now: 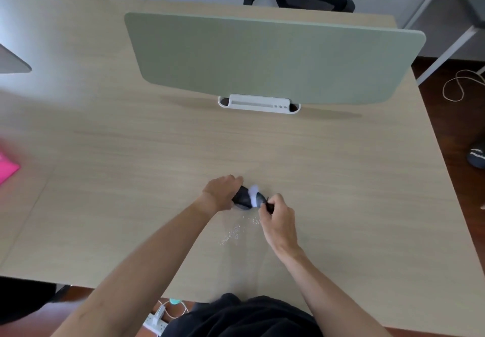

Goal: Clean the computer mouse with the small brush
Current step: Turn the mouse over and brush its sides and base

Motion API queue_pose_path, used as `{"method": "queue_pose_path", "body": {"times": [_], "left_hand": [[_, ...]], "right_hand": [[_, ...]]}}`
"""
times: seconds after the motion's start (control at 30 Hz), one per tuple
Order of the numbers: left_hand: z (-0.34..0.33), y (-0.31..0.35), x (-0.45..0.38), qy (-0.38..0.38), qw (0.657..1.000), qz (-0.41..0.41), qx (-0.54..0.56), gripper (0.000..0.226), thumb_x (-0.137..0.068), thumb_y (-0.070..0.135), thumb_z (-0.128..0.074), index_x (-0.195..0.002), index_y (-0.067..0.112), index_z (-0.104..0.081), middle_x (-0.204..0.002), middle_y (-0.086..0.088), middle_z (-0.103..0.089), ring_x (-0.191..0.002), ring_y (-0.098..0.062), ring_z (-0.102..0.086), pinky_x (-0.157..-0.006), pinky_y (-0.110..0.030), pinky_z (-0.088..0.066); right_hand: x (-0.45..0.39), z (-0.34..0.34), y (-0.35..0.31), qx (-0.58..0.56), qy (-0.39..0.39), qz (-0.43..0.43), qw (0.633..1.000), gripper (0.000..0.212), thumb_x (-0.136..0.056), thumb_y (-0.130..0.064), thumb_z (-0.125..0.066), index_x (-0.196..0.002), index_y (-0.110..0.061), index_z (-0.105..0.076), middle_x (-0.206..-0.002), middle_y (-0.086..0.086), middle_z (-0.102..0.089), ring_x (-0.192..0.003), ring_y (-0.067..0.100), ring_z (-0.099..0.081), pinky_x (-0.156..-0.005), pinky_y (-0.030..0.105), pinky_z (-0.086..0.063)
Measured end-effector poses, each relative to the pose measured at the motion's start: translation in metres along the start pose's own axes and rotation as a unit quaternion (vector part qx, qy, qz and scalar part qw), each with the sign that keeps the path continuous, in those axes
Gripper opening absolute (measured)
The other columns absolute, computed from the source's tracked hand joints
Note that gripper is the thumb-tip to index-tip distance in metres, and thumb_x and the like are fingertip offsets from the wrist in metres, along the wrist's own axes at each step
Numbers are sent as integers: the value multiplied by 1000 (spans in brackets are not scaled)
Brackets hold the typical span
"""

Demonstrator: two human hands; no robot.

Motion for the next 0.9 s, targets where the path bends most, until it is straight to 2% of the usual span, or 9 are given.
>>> {"method": "queue_pose_path", "body": {"times": [0.1, 0.23, 0.3, 0.4, 0.53, 0.6, 0.73, 0.8, 0.9], "left_hand": [[1, -1, 0, 2, 1000, 6, -9, 36, -82, 11, -64, -114, 8, -48, -112, -12, -58, -99, -33, -61, -68, -34, -40], [1, 0, 0, 7, 1000, 10, 8, 42, -84, 32, -66, -111, 6, -48, -105, -12, -58, -97, -34, -62, -69, -35, -44], [0, -1, 1, 7, 1000, 17, 23, 46, -82, 39, -68, -108, 6, -48, -102, -12, -58, -94, -34, -63, -69, -36, -46], [0, -3, 5, -1, 998, 41, 42, 62, -73, 47, -76, -109, 6, -48, -102, -11, -57, -92, -33, -61, -66, -34, -42], [1, -2, 7, -9, 997, 59, 43, 61, -73, 41, -77, -114, 6, -48, -110, -13, -57, -98, -34, -60, -68, -34, -41], [1, -2, 7, -8, 997, 60, 48, 60, -73, 41, -77, -113, 6, -48, -108, -13, -57, -97, -33, -60, -67, -34, -41], [1, -2, 5, 7, 997, 52, 61, 52, -78, 43, -71, -106, 6, -48, -97, -11, -55, -93, -33, -62, -63, -33, -40], [0, -2, 6, 9, 997, 55, 54, 53, -78, 45, -70, -107, 6, -48, -97, -11, -55, -92, -33, -63, -63, -33, -40], [0, -3, 8, 4, 997, 69, 47, 60, -74, 45, -75, -111, 7, -48, -105, -11, -57, -95, -32, -61, -66, -33, -41]], "right_hand": [[5, 3, -2, -42, 16, -11, 999, 22, -88, -16, -59, -72, -17, -44, -57, -1, -56, -48, 14, -51, -49, 37, -44], [13, -6, -6, -25, -90, 19, 995, 28, -82, -12, -64, -63, -17, -43, -53, -5, -48, -44, 7, -38, -44, 25, -33], [9, -10, -4, -16, -103, 6, 994, 29, -82, -13, -64, -63, -18, -43, -54, -5, -48, -45, 7, -38, -44, 21, -32], [4, -10, 7, -10, -65, -23, 998, 24, -86, -16, -62, -68, -16, -46, -56, -2, -50, -46, 10, -41, -45, 25, -34], [2, 1, 16, -50, 15, -56, 997, 22, -88, -14, -60, -70, -11, -46, -57, 2, -53, -46, 13, -43, -45, 28, -35], [3, 1, 11, -55, 0, -48, 997, 24, -85, -12, -62, -67, -11, -46, -56, 0, -51, -45, 10, -41, -45, 25, -35], [6, -12, 1, -17, -102, 4, 995, 28, -83, -15, -63, -63, -18, -43, -53, -5, -47, -44, 6, -38, -45, 25, -33], [3, -14, 4, -4, -89, 3, 996, 28, -86, -17, -62, -66, -18, -43, -54, -5, -47, -45, 9, -38, -46, 27, -33], [-2, -7, 11, -6, -27, -26, 999, 25, -92, -16, -58, -72, -15, -44, -58, 0, -52, -49, 14, -44, -46, 27, -34]]}}
Point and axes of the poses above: each hand's wrist, its own x-axis away from the middle knuckle, its own z-axis out of the back of the hand, y = z × x, the point moved 1 cm from there along -x, towards the middle knuckle
